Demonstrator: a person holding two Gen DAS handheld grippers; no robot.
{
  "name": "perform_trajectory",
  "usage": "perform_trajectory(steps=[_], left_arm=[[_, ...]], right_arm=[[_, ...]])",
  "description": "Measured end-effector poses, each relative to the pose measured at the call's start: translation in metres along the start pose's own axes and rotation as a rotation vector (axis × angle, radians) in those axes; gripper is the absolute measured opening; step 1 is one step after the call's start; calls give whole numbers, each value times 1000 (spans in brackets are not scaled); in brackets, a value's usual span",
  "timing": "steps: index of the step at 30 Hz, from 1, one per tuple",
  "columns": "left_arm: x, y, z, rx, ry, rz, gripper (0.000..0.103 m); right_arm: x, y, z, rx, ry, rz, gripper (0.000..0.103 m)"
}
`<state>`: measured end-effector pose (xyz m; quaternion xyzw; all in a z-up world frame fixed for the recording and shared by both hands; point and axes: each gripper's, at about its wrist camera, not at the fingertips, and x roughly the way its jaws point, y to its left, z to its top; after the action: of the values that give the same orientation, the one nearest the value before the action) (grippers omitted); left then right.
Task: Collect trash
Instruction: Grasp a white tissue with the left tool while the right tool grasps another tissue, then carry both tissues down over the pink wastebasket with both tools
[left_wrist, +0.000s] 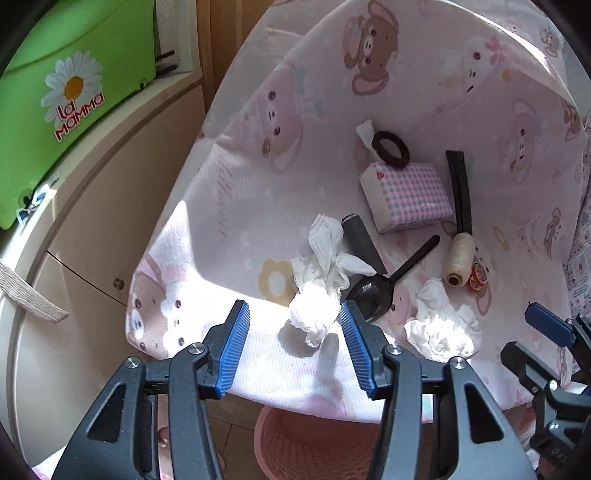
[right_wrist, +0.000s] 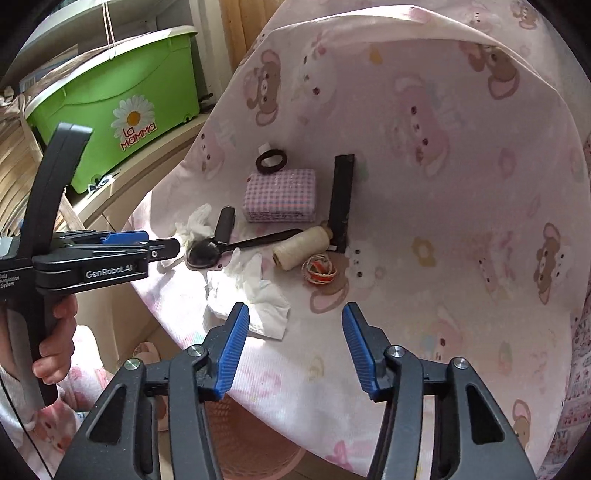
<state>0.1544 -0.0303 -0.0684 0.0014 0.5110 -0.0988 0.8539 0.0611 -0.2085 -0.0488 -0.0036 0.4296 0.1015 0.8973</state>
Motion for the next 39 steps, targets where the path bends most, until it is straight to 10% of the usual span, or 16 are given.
perform_trajectory(steps=[4,7,19,22,25,32,39], left_arm=[[3,-2,0,8,-14,24,52],[2,-9,0,43,-25,33,12],[-52,1,-14,-5,-135,23,12],[-53,5,-19,42,-170,160,12],[-56,11,-24,20,-165,148,12],[-80,16,-32,11,-195,98,12],[-97,2,-52,66,-170,49,12]], right_arm=[[10,13,0,-26,2,-11,69],[14,21,2,-34,-13,-22,75],[43,43,4,-66,27,-50,75],[47,46,3,-80,26,-70,62],[46,43,5,-66,30,-47,21],[5,5,15,106,-52,121,19],[-23,7,8,63,-84,88,19]])
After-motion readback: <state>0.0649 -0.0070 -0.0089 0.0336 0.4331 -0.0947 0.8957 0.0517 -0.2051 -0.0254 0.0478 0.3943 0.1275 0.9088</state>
